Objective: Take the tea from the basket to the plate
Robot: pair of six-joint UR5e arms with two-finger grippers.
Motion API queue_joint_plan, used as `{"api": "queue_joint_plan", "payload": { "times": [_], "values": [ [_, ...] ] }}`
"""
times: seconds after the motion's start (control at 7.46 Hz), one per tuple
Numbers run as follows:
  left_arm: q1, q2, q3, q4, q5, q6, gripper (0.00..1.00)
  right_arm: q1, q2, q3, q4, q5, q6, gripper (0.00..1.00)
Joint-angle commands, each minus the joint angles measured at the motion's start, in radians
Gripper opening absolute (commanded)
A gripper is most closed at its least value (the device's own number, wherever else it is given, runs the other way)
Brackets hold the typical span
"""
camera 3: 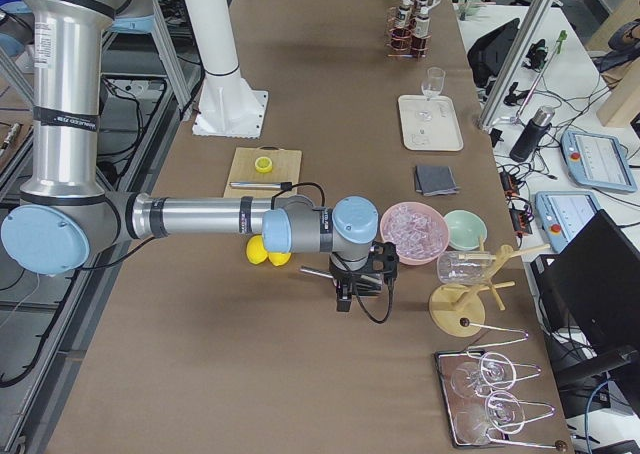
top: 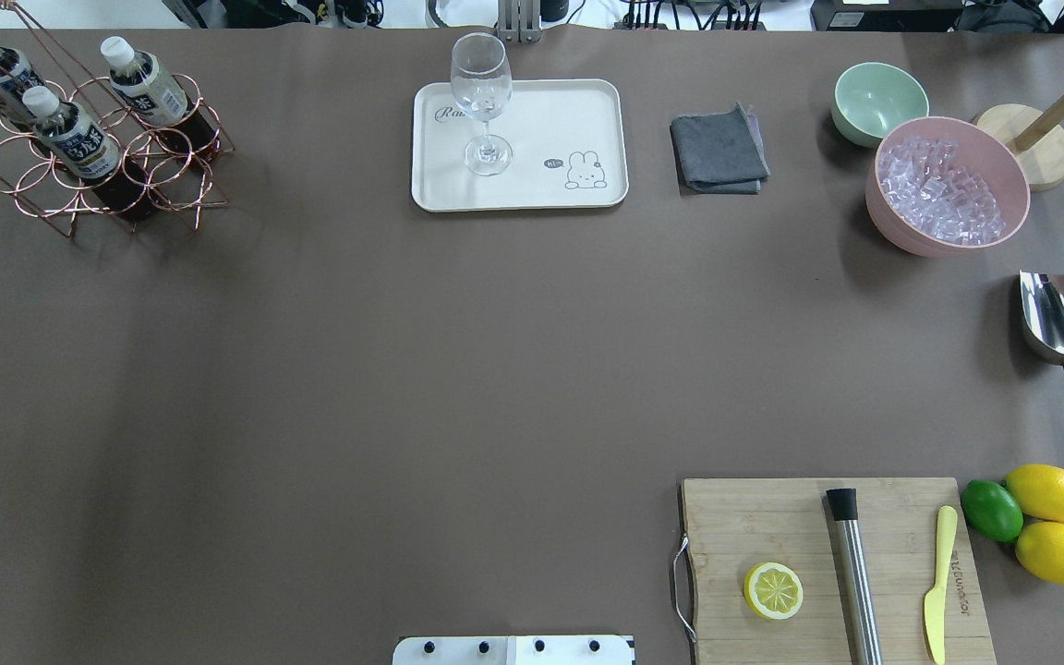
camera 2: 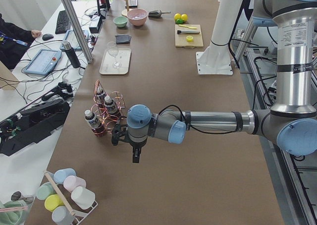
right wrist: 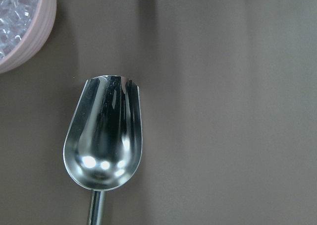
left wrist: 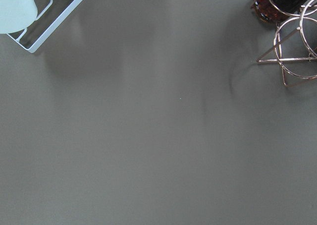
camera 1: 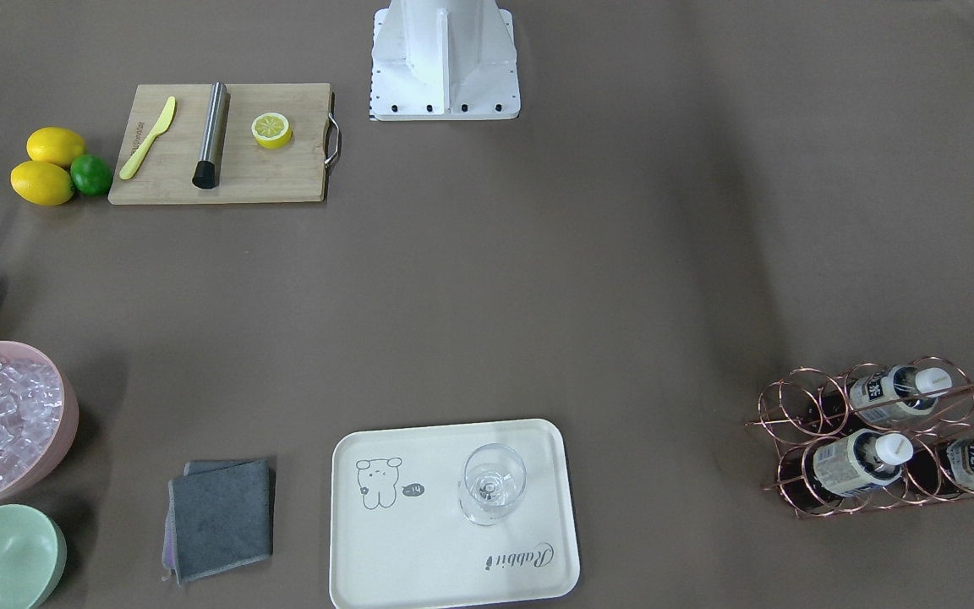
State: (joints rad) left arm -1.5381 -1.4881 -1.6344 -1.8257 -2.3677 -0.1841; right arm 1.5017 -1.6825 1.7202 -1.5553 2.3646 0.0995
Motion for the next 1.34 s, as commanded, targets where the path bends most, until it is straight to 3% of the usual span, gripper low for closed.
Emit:
{"api": "queue_joint_plan", "payload": {
  "times": [0.0,0.27,0.54,0.67,0.94,1.21],
  "values": [
    [0.001,-0.001,-0.001,0.000,-0.002,0.001,0.99,-0.001,-0.011,-0.001,-0.003,0.008,0.002,1.00],
    [0.000,-0.001,0.011,-0.006,-0.060,0.044,0.99,-0.006,-0.013,-0.045,0.004,0.047,0.000,1.00],
    [0.000,-0.049,-0.002,0.000,-0.062,0.246,0.99,-0.006,-0.003,-0.047,0.006,0.042,0.000,1.00],
    [0.004,-0.126,0.005,0.002,-0.030,0.297,0.99,-0.006,0.006,-0.045,0.009,0.038,0.000,1.00],
    [0.029,-0.303,-0.004,0.156,-0.019,0.302,0.99,-0.006,0.006,-0.048,0.007,0.039,0.000,1.00],
    [0.058,-0.388,-0.007,0.184,-0.015,0.381,0.99,-0.006,0.006,-0.047,0.007,0.038,-0.001,1.00]
  ]
}}
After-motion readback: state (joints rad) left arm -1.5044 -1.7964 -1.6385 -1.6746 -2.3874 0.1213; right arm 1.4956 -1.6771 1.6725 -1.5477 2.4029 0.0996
